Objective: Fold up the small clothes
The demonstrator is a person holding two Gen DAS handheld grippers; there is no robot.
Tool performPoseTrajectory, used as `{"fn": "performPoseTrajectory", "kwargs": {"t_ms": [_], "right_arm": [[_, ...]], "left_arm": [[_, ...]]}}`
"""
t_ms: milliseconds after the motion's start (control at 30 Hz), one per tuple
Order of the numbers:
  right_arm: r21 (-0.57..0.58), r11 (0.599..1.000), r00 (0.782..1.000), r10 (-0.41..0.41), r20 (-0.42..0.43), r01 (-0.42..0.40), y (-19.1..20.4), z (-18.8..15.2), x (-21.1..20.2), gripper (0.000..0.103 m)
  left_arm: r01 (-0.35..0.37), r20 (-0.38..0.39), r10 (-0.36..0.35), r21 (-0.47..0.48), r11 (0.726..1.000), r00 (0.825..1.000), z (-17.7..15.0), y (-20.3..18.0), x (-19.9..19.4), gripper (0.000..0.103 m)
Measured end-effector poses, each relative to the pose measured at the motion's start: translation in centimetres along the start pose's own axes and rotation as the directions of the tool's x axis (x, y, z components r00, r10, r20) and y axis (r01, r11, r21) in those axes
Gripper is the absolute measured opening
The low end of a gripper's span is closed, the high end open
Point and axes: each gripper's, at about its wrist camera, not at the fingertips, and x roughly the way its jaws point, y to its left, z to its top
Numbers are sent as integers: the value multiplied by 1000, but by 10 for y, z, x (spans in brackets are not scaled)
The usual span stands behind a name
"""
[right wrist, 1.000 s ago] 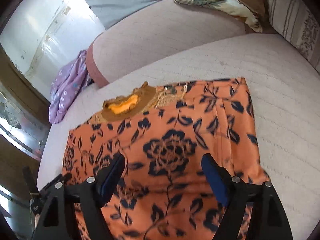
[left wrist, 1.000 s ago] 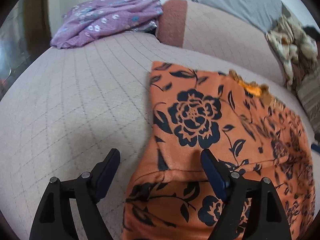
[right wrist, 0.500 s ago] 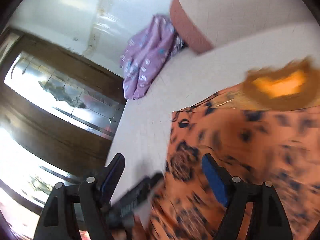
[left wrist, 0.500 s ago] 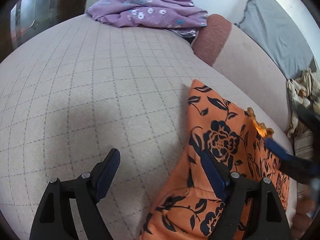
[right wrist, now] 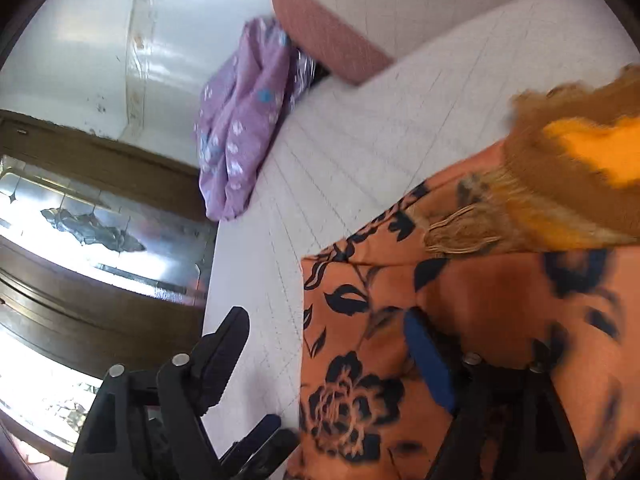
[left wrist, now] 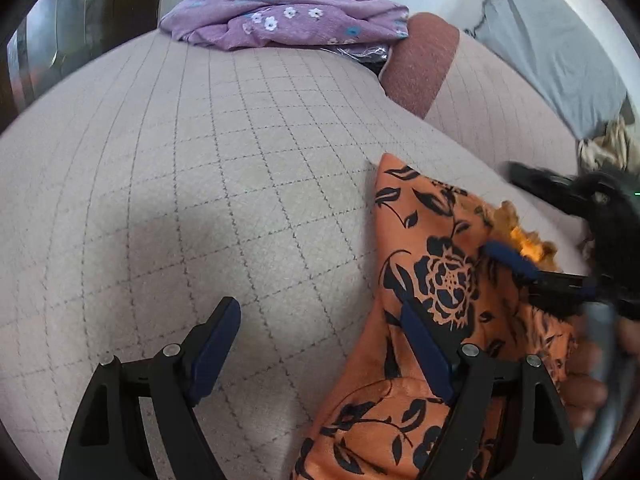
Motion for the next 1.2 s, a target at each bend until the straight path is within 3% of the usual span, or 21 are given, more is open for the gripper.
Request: {"fn": "performPoseTrajectory", "kwargs": {"t_ms": [133, 200, 267, 333, 400, 500, 600, 633, 667, 700, 733, 800, 867, 933, 1000, 1033, 1067, 1100, 1133, 1167, 1200], "right_arm": [[-90, 993, 991, -71, 111, 81, -16, -8, -83, 83], [-91, 976, 961, -172, 217, 196, -39, -7, -147, 82], [-30, 940, 897, -314, 310, 340, -74, -5, -211, 82], [66, 863, 795, -490, 357, 502, -115, -5, -263, 82], [189, 823, 750, -567, 340, 536, -156, -4, -298, 81], [252, 824, 780, -563, 274, 507, -194, 1, -309, 64], [176, 864, 828, -503, 250, 472, -189, 10, -295, 53], [145, 860, 831, -510, 224, 489, -186, 15, -286, 52], [133, 836, 815, -549, 186, 533, -187, 18, -274, 36], [138, 806, 790, -592, 159, 576, -192, 21, -267, 30], [165, 793, 773, -609, 178, 586, -194, 22, -271, 9], [204, 782, 747, -623, 232, 589, -191, 18, -285, 9], [160, 756, 733, -655, 183, 635, -192, 15, -276, 11], [155, 746, 713, -666, 222, 648, -182, 15, -279, 17], [228, 728, 671, -684, 286, 646, -167, 16, -284, 39], [245, 730, 658, -682, 318, 638, -159, 15, -287, 68], [218, 767, 692, -640, 335, 604, -154, 13, -285, 76], [164, 783, 720, -618, 314, 600, -152, 14, -277, 73], [113, 749, 719, -659, 222, 652, -160, 14, -265, 64], [144, 722, 710, -692, 128, 677, -178, 11, -261, 58], [178, 738, 720, -674, 163, 651, -182, 7, -272, 54]], "left_arm": [[22, 31, -22, -4, 1000, 999, 1, -4, -6, 83], [26, 66, -26, -4, 1000, 997, 2, -5, -12, 83], [52, 106, -52, 6, 999, 993, 4, -11, -18, 83], [70, 124, -73, 31, 997, 990, 3, -19, -22, 83], [82, 128, -90, 65, 994, 988, 2, -26, -20, 83], [79, 117, -91, 100, 992, 989, -1, -31, -17, 83], [78, 108, -90, 115, 990, 990, -3, -34, -13, 83], [83, 108, -95, 117, 990, 990, -3, -34, -13, 83], [83, 108, -96, 120, 989, 990, -4, -34, -12, 83], [80, 107, -93, 123, 989, 990, -6, -33, -14, 83], [76, 105, -89, 122, 990, 990, -7, -32, -14, 83], [79, 101, -90, 105, 991, 991, -6, -28, -14, 83], [89, 93, -98, 93, 992, 991, -5, -26, -14, 83], [80, 96, -89, 95, 992, 991, -5, -25, -15, 83], [82, 93, -90, 84, 993, 992, -5, -23, -15, 83], [86, 90, -93, 75, 993, 992, -5, -22, -15, 83], [87, 91, -93, 73, 994, 991, -5, -22, -16, 83], [86, 94, -93, 75, 993, 991, -5, -22, -16, 83], [84, 94, -91, 76, 994, 991, -5, -22, -16, 83], [83, 93, -89, 75, 994, 992, -5, -20, -17, 83], [82, 93, -88, 71, 994, 992, -5, -19, -17, 83]]}}
